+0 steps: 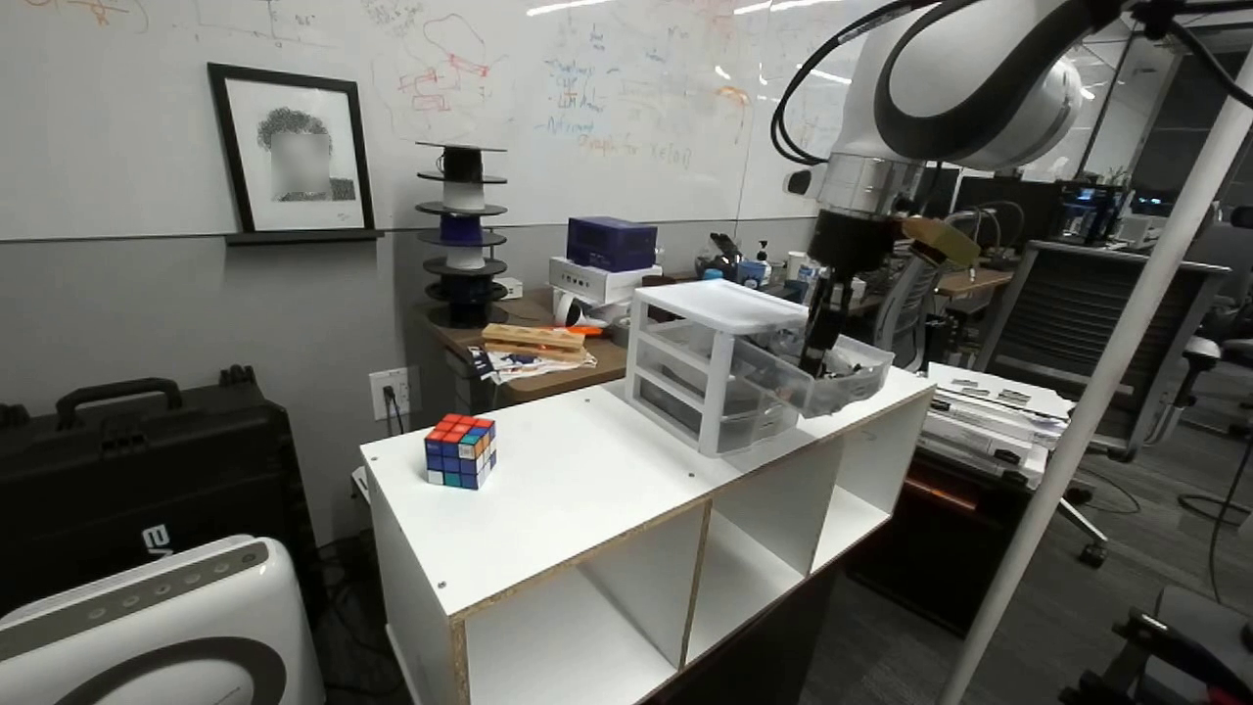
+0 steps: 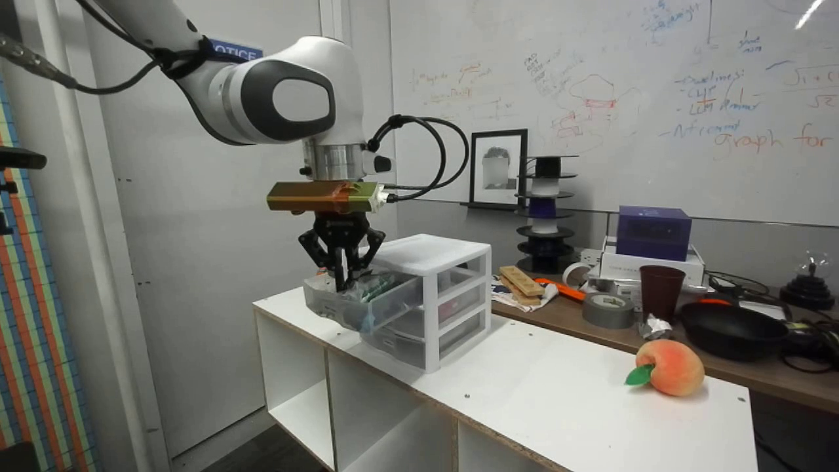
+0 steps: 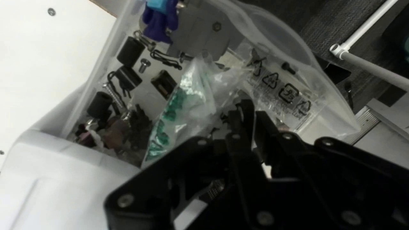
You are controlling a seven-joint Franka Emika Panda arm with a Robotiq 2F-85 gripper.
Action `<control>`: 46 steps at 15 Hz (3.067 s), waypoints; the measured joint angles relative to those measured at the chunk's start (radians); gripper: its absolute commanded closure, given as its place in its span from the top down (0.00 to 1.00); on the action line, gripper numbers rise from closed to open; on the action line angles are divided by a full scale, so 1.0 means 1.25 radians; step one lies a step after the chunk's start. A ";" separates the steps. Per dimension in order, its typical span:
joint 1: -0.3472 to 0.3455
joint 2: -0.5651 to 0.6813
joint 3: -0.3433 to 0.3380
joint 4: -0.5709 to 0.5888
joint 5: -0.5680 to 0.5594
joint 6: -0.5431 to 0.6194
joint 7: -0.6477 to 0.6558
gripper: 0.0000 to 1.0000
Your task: Put the two objects on the table in to the drawer.
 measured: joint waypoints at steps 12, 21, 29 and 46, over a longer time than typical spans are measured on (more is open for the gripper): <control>-0.036 -0.090 -0.006 -0.102 -0.015 0.053 0.000 1.00; -0.030 -0.169 -0.006 -0.151 -0.025 -0.059 0.077 1.00; -0.027 -0.053 -0.002 -0.153 -0.098 -0.006 0.367 1.00; -0.007 -0.024 0.006 -0.173 -0.084 0.165 0.451 0.05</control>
